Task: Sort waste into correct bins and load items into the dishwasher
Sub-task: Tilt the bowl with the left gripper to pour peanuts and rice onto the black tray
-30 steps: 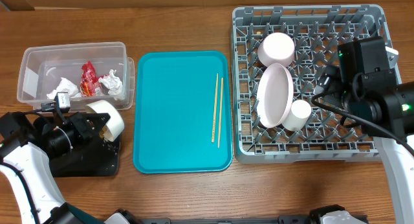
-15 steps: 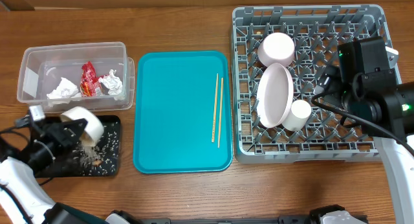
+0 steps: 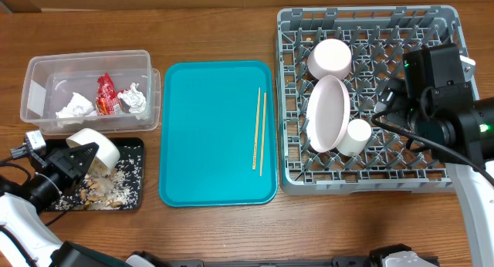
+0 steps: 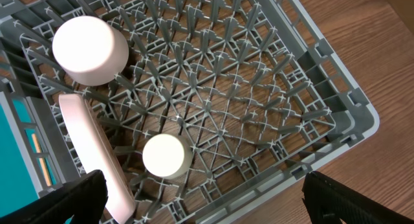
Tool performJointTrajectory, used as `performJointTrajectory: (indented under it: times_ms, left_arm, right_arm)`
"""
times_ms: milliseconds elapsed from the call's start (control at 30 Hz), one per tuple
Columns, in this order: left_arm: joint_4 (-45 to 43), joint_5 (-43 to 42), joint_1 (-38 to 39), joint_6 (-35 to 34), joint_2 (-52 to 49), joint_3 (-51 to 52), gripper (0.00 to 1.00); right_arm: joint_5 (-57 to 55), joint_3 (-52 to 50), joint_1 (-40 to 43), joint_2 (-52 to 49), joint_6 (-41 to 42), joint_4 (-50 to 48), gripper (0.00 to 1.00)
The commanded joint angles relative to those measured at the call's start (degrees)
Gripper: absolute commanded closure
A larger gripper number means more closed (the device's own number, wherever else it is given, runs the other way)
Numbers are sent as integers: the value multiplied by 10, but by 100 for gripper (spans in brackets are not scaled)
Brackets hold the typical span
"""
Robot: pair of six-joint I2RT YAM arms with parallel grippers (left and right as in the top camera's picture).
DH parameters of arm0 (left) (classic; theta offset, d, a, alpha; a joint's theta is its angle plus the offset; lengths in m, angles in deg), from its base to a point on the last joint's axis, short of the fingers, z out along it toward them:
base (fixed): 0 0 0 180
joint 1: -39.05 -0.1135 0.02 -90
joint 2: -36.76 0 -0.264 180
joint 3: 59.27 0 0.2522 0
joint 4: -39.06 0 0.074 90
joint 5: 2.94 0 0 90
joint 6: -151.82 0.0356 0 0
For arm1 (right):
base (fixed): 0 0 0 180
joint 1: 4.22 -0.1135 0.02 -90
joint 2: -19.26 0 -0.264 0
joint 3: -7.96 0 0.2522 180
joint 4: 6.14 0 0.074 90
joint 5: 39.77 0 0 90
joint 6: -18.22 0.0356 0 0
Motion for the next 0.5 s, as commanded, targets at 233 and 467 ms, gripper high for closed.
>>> performJointTrajectory:
  times_ms: [233,467]
  left_arm:
    - [-25,-40,-4,11,10,3,96]
    - [-54,-33,-3,-16,10,3,96]
  right_arm:
    - [1,11,2,-1,-6,-3,0]
    - [1,11,2,-2,-6,-3,0]
